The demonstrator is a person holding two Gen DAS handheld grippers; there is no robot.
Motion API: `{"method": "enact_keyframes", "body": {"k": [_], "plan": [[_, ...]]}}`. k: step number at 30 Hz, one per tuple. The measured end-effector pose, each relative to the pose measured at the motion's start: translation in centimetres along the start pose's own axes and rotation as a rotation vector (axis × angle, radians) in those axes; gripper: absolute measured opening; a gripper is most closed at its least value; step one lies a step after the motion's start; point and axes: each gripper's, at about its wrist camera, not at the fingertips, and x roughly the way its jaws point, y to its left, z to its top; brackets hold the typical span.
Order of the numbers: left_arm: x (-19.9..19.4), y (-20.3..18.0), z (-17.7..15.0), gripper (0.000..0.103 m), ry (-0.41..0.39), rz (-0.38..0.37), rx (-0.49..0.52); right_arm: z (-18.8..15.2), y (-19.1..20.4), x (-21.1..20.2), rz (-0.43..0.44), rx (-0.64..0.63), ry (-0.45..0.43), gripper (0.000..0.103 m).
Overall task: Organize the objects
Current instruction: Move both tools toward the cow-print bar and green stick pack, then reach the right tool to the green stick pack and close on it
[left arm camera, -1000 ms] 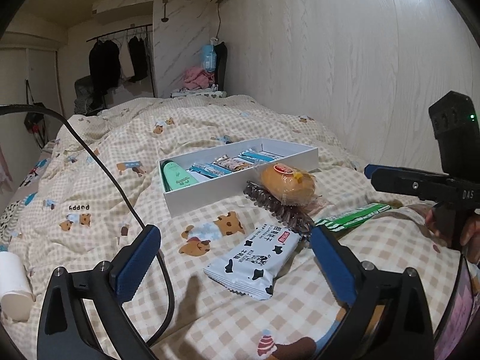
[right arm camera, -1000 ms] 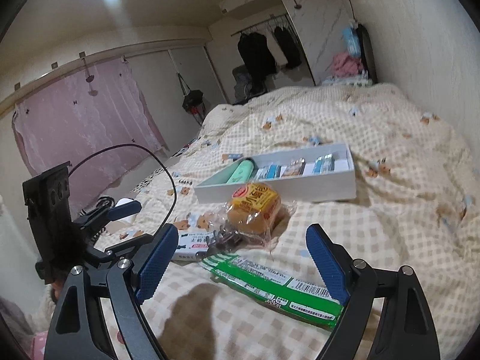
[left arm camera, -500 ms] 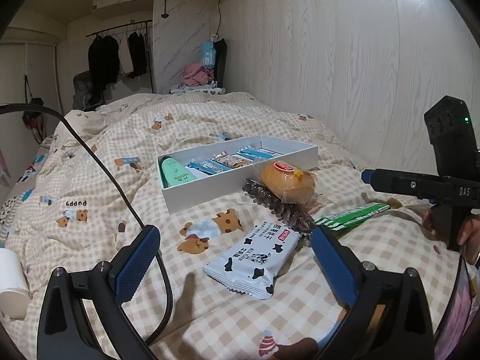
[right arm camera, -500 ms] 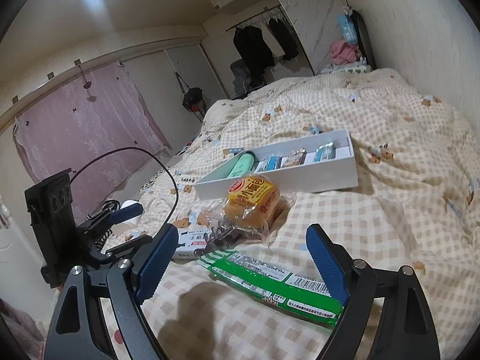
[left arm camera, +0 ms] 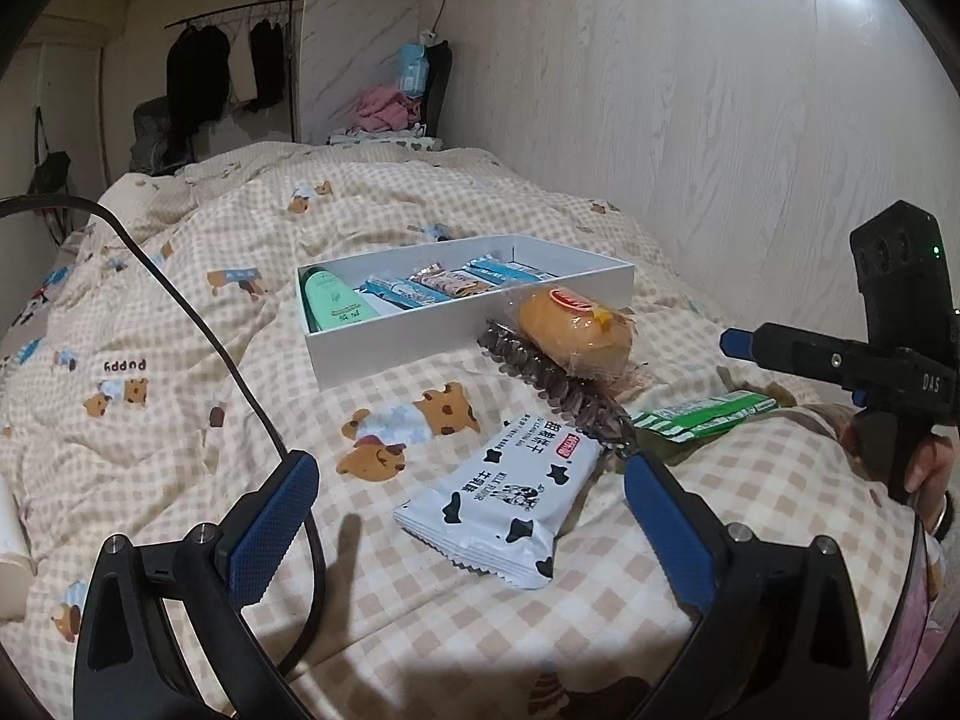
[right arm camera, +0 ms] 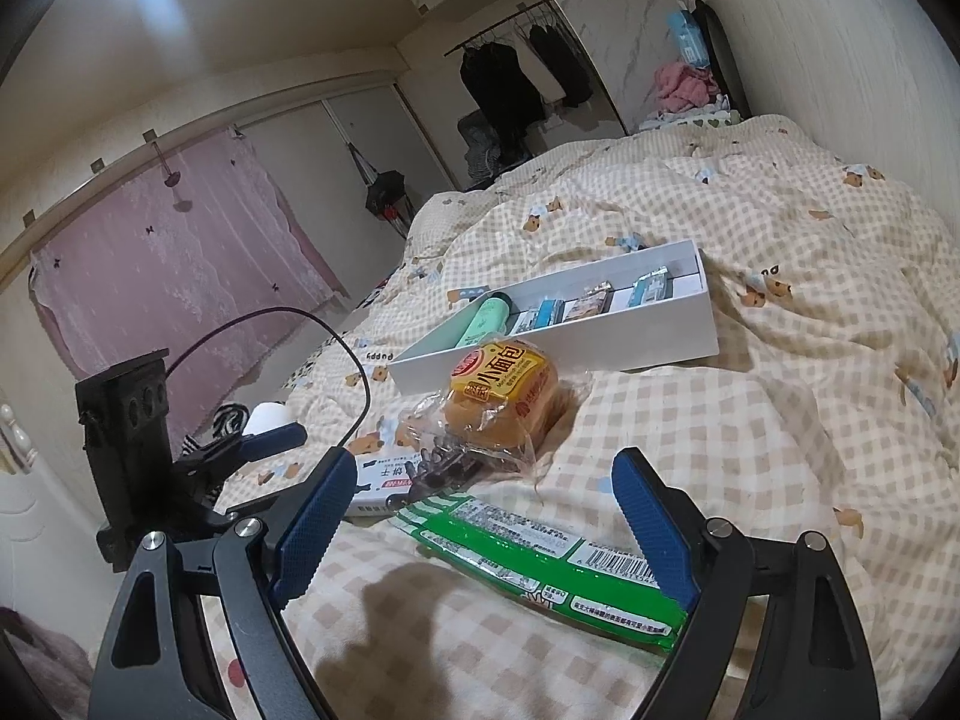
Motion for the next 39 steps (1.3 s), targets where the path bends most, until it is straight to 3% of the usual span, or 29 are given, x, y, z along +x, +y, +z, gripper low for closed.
{"method": "enact_keyframes", "body": {"k": [39], "plan": [[0.24,0.73,-0.13,0.102,0.017,-0.018,-0.026,-0.06,-0.49,0.34,0.007,0.024,0.019,0.088]]}}
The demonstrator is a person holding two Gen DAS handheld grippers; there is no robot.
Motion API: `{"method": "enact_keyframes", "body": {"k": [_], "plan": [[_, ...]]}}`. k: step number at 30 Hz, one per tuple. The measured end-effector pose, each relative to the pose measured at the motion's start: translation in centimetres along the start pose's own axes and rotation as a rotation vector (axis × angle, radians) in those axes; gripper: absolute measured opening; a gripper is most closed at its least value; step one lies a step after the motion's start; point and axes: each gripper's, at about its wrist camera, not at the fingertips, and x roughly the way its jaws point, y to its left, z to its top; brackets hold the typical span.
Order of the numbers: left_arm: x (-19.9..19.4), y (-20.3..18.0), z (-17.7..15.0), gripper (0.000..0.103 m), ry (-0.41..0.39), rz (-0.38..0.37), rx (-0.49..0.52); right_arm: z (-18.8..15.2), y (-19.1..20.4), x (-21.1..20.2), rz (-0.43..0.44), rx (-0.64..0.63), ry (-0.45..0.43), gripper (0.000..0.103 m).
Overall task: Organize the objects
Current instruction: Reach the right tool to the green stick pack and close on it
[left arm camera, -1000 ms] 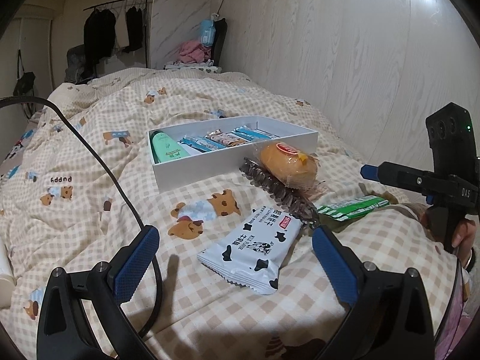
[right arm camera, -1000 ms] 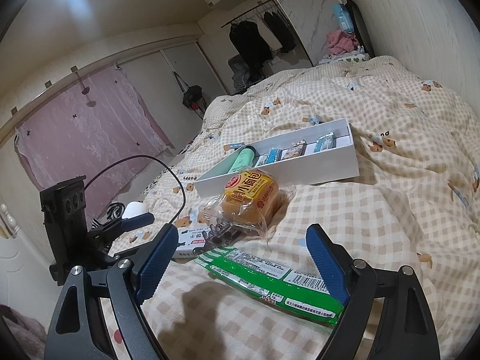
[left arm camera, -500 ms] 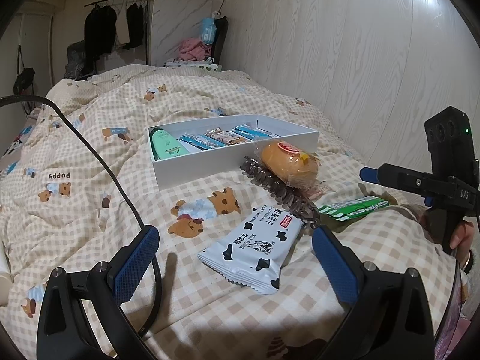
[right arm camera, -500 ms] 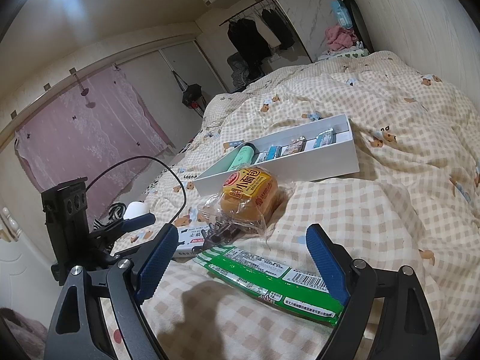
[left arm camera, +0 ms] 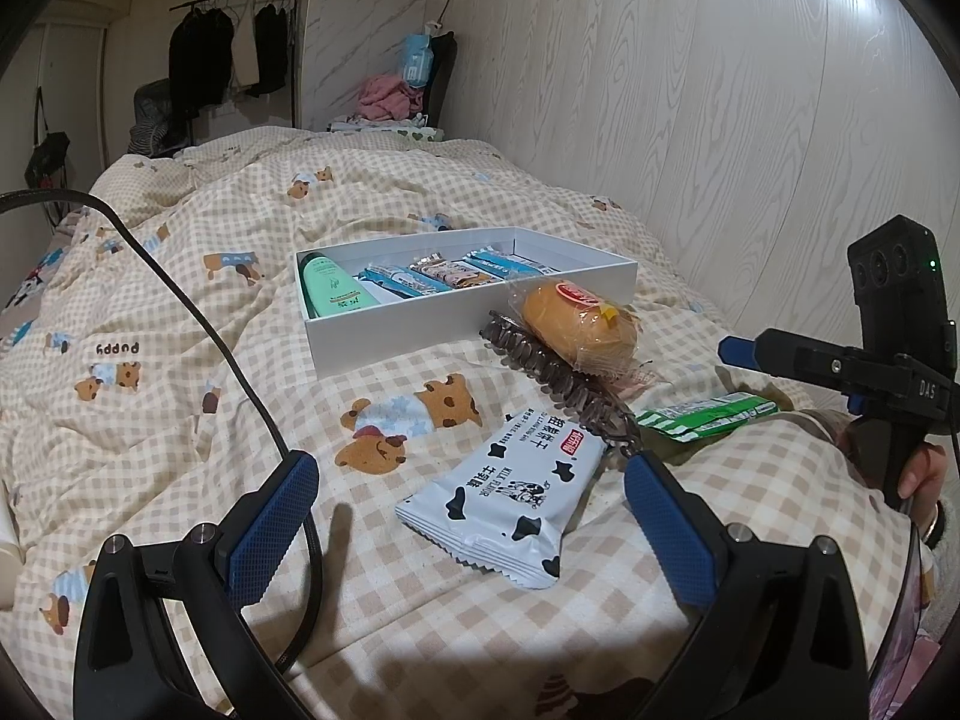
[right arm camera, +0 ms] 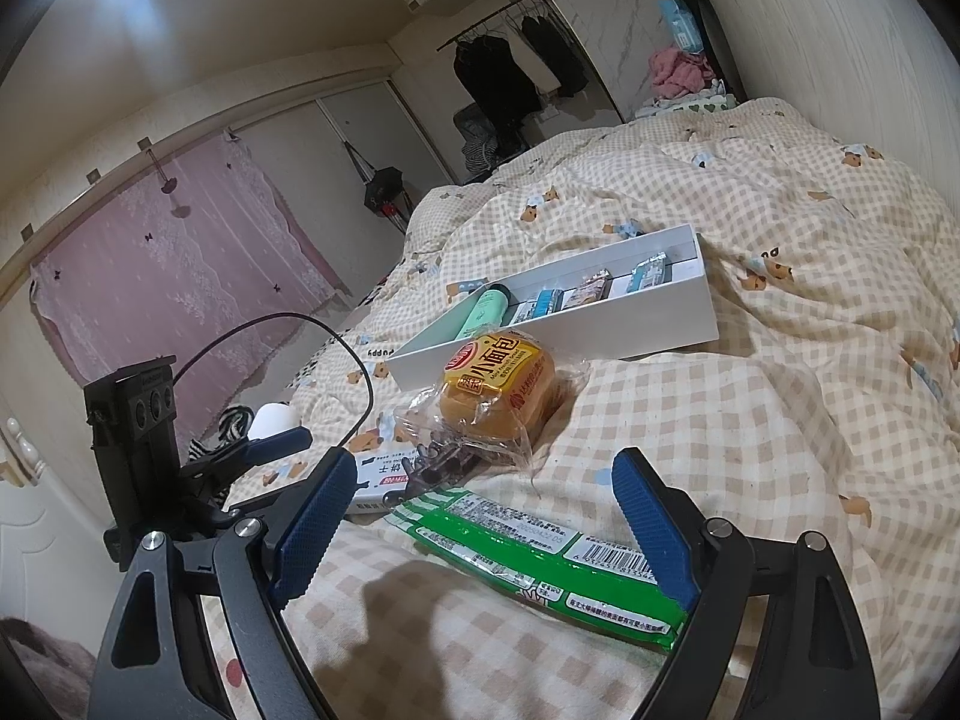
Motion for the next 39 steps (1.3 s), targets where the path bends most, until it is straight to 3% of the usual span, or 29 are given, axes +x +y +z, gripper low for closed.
{"method": "enact_keyframes", "body": {"k": [8,11,12,15,18,20,24,27,30,39], "plan": [[0.0,-0.4,-0.3,0.102,-0.010,-0.007,0.016,3.1,1.1,0.7,0.052,-0.103,0.134,0.088],[0.2,-0.5,-0.4,0.102,-0.003,-0.019,0.018,4.5,1.3,0.6,0.022,-0.181,0.179,0.086],[0.2,-0.5,-0.4,0.102,-0.003,-0.022,0.017,4.8,1.3,0.7,0.009,-0.204,0.206,0.075],[0.2,-0.6,-0.4,0.102,-0.001,-0.024,0.014,5.0,0.6,1.2,-0.027,-0.257,0.297,0.056],[0.2,-0.3,-0.4,0.102,0.002,-0.027,0.012,4.7,-0.3,1.7,-0.033,-0.314,0.364,0.040],[0.2,-0.3,-0.4,0.102,0.003,-0.028,0.011,4.3,-0.3,1.9,-0.029,-0.364,0.378,0.034],[0.2,-0.3,-0.3,0.102,0.003,-0.029,0.010,2.9,1.0,3.2,0.038,-0.474,0.413,0.034],[0.1,-0.3,-0.4,0.102,0.004,-0.030,0.009,2.0,2.5,5.0,0.041,-0.559,0.471,0.034],[0.1,-0.2,-0.4,0.102,0.005,-0.033,0.006,1.6,3.1,6.2,0.069,-0.575,0.533,0.035],[0.1,-0.2,-0.5,0.102,0.005,-0.039,0.008,1.1,4.3,4.9,0.101,-0.672,0.586,0.035]]}}
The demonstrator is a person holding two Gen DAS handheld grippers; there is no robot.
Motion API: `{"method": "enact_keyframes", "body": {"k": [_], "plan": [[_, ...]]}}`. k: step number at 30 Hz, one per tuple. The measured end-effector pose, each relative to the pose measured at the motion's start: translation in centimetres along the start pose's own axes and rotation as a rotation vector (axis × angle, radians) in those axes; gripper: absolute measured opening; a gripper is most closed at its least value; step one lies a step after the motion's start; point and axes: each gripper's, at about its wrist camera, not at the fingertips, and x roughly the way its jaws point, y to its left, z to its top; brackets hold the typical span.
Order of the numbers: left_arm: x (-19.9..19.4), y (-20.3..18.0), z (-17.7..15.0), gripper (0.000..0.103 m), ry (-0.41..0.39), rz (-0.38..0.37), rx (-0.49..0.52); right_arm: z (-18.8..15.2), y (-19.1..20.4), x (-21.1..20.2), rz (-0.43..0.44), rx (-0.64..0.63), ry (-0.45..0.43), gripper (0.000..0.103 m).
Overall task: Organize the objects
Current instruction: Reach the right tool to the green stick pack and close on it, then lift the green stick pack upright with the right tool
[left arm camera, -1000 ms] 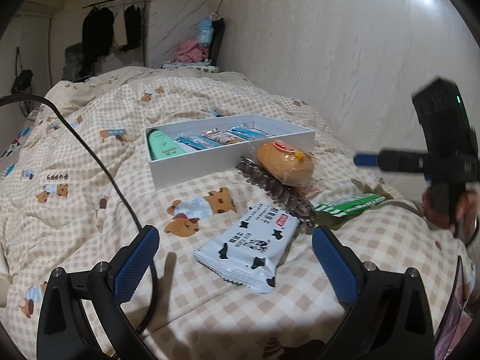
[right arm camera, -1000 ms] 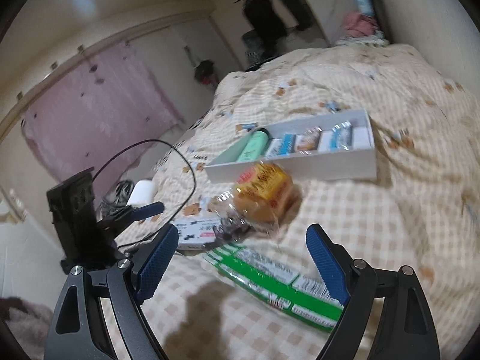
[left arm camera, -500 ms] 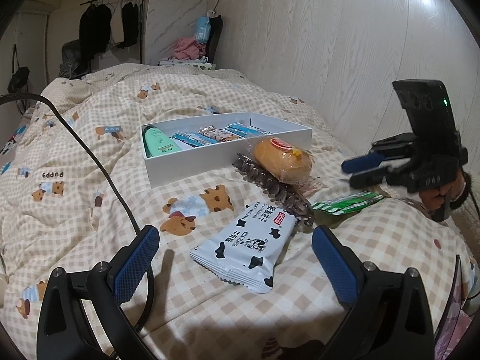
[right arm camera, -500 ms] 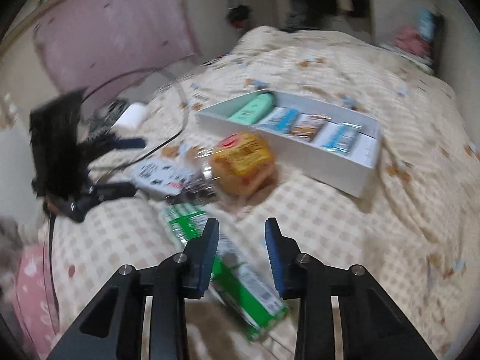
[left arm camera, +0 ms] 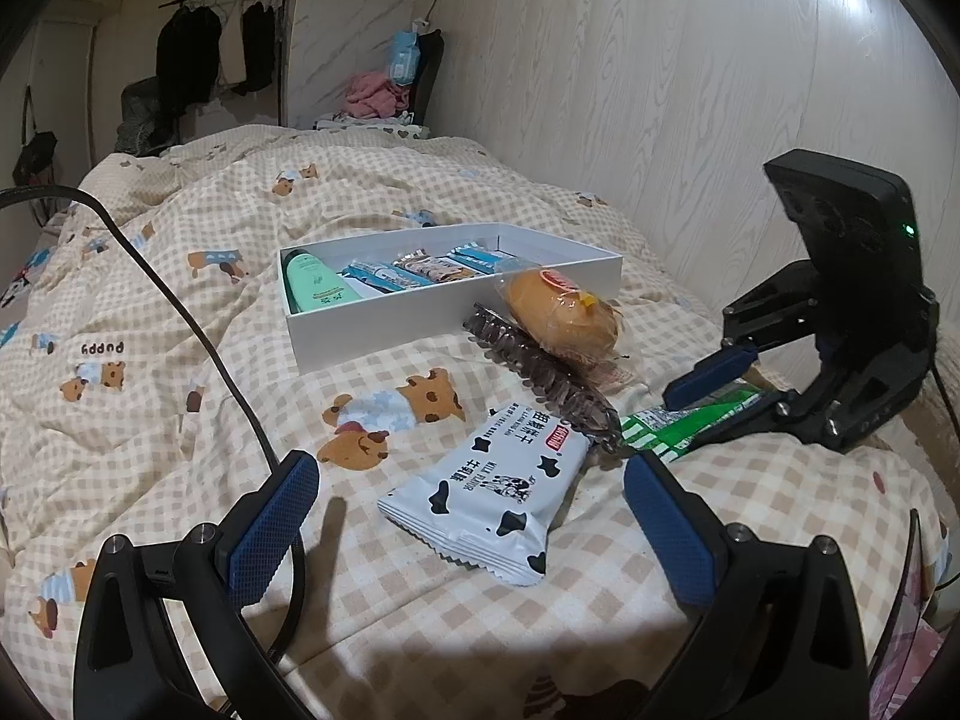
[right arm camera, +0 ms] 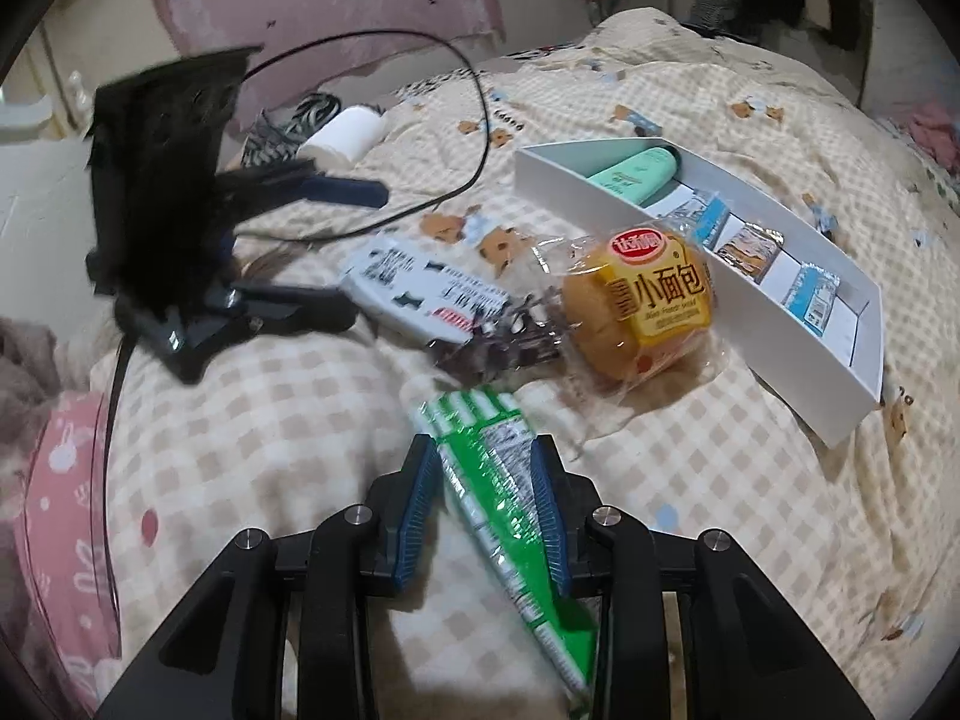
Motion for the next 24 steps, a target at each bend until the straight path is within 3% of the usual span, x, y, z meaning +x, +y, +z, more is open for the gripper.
{"method": "enact_keyframes", "body": {"k": [3,6,10,12,15,21,24], "plan": [[0.0,0.1,0.1,0.102,0.000,0.001,0.002,0.1,0.7,0.3,-0.035,-0.039,0.011,0.035],[0.0,0.1,0.0,0.102,0.001,0.000,0.001,0.1,0.6,0.9,-0.075,-0.059,0.029,0.049],[0.0,0.1,0.0,0.102,0.004,0.001,0.002,0.1,-0.5,1.5,-0.046,-0.021,0.035,0.049],[0.0,0.2,0.0,0.102,0.003,-0.001,0.001,0.0,-0.6,1.3,-0.045,-0.009,0.022,0.046],[0.0,0.2,0.0,0.102,0.003,0.000,0.001,0.1,-0.6,0.1,-0.077,0.013,-0.002,0.031],[-0.1,0.3,0.0,0.102,0.004,0.000,0.001,0.4,-1.4,-3.1,-0.139,0.105,-0.083,0.026],[0.0,0.3,0.0,0.102,0.004,-0.001,0.001,0.9,-3.0,-3.9,-0.200,0.234,-0.129,0.026]]}}
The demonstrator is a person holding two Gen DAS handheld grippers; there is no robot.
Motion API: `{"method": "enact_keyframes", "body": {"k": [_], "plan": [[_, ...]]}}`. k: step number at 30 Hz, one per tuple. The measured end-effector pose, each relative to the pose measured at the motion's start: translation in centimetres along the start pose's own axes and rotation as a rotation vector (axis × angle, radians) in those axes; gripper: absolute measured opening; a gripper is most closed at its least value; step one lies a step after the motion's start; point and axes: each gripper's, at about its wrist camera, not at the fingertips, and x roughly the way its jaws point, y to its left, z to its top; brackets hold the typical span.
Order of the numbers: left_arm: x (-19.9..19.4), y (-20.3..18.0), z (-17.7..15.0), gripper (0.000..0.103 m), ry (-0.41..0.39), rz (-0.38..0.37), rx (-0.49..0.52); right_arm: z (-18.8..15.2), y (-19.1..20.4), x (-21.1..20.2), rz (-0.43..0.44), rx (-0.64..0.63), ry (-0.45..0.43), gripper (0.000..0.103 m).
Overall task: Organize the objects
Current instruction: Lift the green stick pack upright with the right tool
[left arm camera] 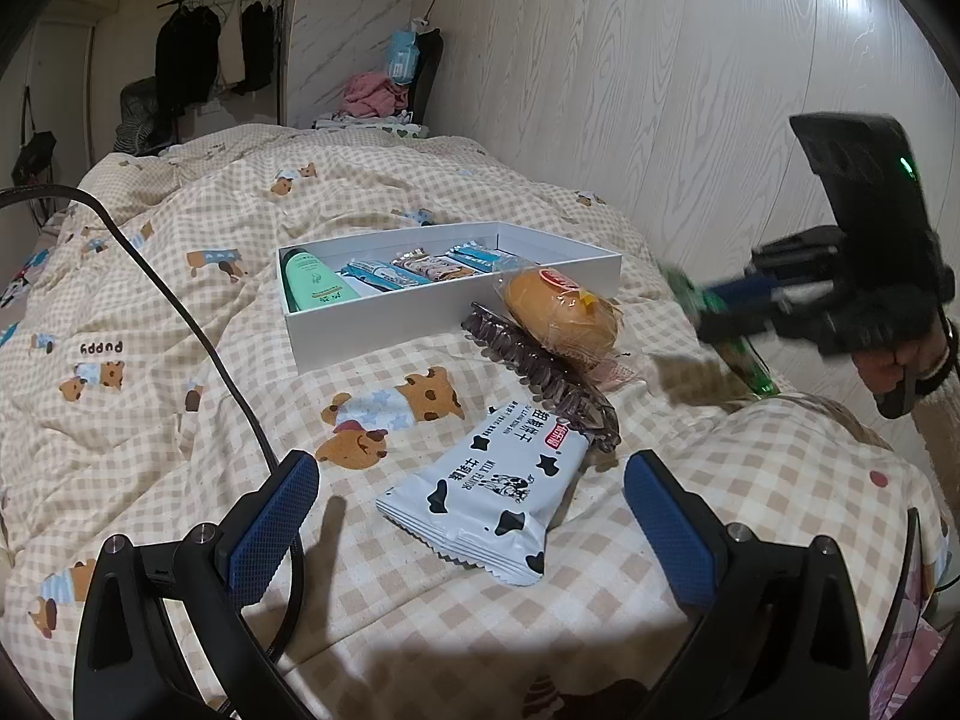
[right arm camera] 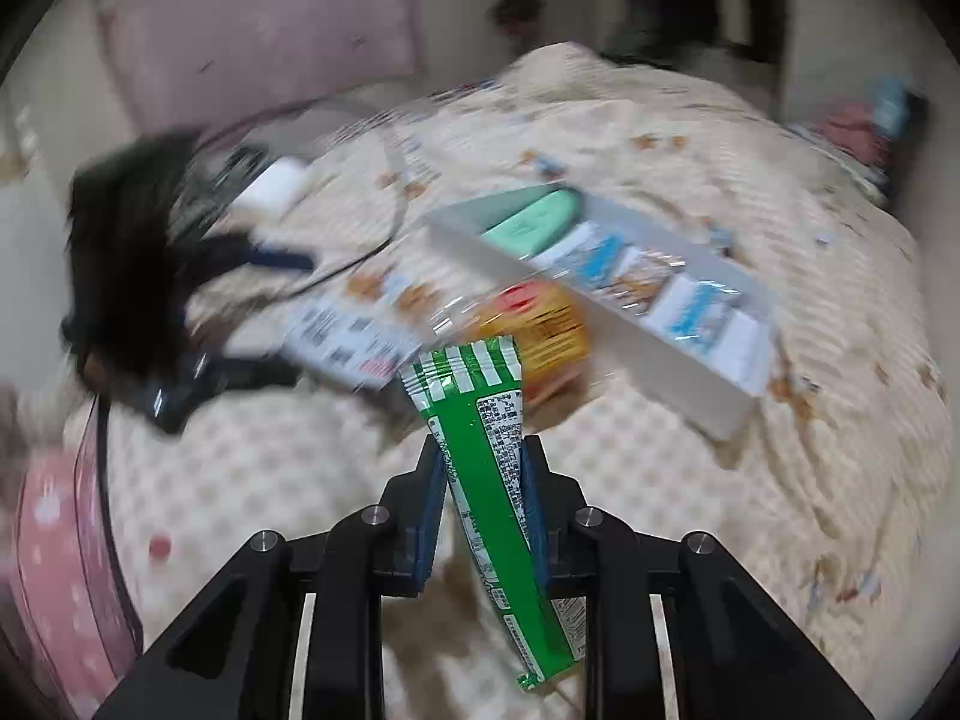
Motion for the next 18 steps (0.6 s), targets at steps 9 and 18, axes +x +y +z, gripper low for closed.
{"method": "enact_keyframes", "body": {"k": [9,18], "plan": [[-0.1,0.0,0.0,0.102,0.000,-0.001,-0.001,1.8,-2.6,2.8,-0.101,0.179,-0.006,0.026],[-0.1,0.1,0.0,0.102,0.001,-0.002,-0.001,0.5,-3.1,-0.4,-0.058,0.161,-0.068,0.069]]}}
